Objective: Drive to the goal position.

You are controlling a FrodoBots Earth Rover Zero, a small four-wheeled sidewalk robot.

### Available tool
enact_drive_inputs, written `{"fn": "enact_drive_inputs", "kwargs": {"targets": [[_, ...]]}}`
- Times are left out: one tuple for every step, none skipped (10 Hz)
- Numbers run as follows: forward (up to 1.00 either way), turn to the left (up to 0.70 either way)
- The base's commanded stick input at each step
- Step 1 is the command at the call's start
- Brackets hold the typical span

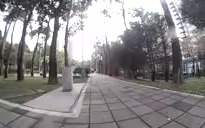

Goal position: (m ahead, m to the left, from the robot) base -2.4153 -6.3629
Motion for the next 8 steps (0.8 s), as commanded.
{"fn": "enact_drive_inputs", "kwargs": {"targets": [[0.0,0.0],[0.0,0.0],[0.0,0.0],[0.0,0.0],[0.0,-0.27],[0.0,-0.41],[0.0,-0.45],[0.0,-0.45]]}}
